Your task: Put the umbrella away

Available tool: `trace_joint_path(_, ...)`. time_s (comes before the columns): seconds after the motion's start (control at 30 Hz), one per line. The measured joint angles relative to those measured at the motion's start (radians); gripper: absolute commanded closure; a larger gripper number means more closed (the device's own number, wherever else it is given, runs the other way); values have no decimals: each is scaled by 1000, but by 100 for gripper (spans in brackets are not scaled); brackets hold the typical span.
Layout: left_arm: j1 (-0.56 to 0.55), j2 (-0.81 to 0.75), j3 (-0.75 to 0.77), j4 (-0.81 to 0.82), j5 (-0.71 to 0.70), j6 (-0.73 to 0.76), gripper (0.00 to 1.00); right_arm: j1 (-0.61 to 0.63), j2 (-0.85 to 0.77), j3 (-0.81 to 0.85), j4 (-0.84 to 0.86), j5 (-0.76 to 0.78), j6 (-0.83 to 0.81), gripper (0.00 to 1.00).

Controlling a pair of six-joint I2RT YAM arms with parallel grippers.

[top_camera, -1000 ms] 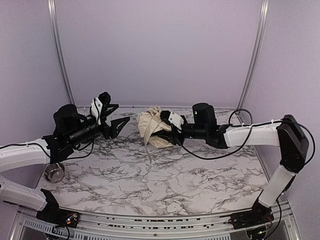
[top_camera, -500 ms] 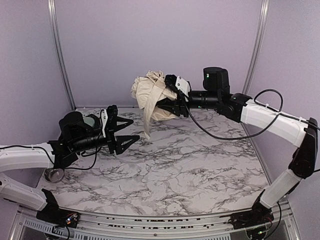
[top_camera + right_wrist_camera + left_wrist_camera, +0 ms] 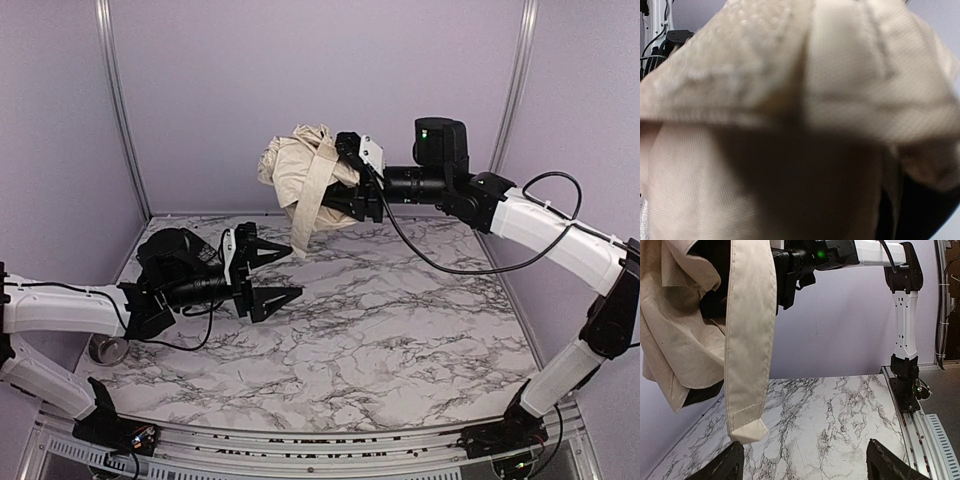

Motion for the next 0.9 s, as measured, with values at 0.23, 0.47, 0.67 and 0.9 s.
trace_joint_path(0.23,0,65,53,31,0,1,16,6,0,0,-14,-10,-7,100)
trace_joint_path(0.47,0,101,93,39,20,-1,34,10,0,7,-21,-13,-18,100)
trace_joint_path(0.67,0,126,110,42,70,-6,95,10,0,7,-22,-15,-18,100)
trace_joint_path(0.9,-1,123,109,46,103,0,100,8,0,7,-21,-14,-4,100)
